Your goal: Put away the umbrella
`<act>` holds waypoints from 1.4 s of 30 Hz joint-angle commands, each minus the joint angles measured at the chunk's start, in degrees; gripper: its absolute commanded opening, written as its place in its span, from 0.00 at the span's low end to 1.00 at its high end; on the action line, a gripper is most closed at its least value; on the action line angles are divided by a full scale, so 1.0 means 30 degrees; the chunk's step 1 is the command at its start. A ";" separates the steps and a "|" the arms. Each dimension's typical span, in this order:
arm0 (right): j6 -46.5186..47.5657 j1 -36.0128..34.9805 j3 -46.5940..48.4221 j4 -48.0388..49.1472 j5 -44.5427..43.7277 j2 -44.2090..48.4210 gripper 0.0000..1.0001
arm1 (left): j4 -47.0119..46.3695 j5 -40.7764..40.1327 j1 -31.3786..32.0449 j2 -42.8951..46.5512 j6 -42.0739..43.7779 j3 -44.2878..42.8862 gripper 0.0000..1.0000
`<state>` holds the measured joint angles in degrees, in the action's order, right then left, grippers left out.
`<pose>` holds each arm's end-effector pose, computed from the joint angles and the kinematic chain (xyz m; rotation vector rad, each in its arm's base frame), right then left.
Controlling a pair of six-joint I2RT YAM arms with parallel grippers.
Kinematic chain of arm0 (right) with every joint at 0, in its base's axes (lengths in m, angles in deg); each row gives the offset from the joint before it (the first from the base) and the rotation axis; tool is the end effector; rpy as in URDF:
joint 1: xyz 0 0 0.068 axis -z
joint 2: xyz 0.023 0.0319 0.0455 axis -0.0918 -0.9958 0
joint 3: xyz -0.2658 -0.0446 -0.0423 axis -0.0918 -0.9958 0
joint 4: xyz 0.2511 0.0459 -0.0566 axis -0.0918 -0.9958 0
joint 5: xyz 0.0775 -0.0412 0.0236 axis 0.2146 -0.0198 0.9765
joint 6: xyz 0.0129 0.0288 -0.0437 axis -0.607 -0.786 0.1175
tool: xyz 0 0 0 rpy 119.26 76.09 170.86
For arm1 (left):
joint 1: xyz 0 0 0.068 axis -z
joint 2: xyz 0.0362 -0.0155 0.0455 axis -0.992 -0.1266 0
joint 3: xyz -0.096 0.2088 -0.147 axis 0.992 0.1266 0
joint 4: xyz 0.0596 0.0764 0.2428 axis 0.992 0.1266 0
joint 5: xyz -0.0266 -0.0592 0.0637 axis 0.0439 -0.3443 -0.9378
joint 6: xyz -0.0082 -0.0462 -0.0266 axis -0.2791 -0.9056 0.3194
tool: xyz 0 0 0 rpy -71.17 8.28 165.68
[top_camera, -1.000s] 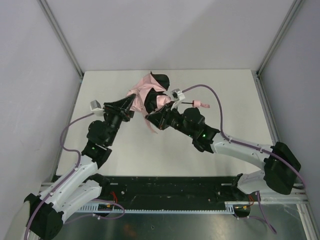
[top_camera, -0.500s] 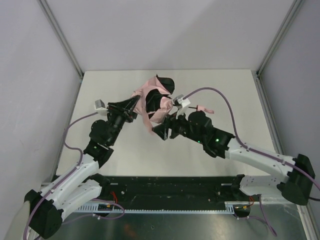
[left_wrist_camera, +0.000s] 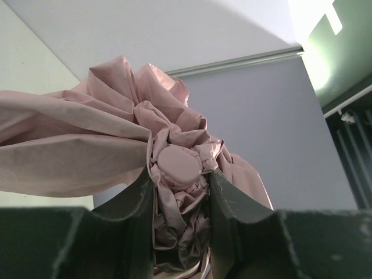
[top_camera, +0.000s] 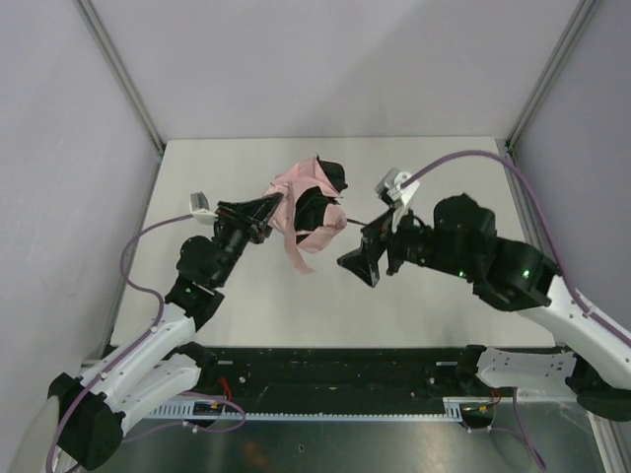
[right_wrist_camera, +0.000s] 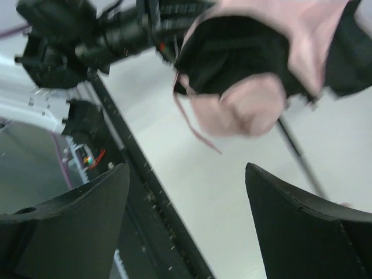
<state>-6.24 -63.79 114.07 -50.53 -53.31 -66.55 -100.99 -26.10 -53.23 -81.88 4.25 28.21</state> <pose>0.0977 0.1638 0.4496 -0.8668 1.7250 0.8565 0.1771 -0.0980 0.3118 -0.7853 1.3748 -1.6001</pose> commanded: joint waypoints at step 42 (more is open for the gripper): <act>-0.6235 0.9453 0.0735 0.5250 1.7704 -0.4625 0.99 | -0.7321 1.0257 -0.0342 0.1190 0.8735 0.0058 0.00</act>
<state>-17.69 -37.04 115.77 -38.84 0.42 -83.75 -117.69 4.61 -53.73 -77.82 29.15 32.30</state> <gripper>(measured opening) 0.992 0.347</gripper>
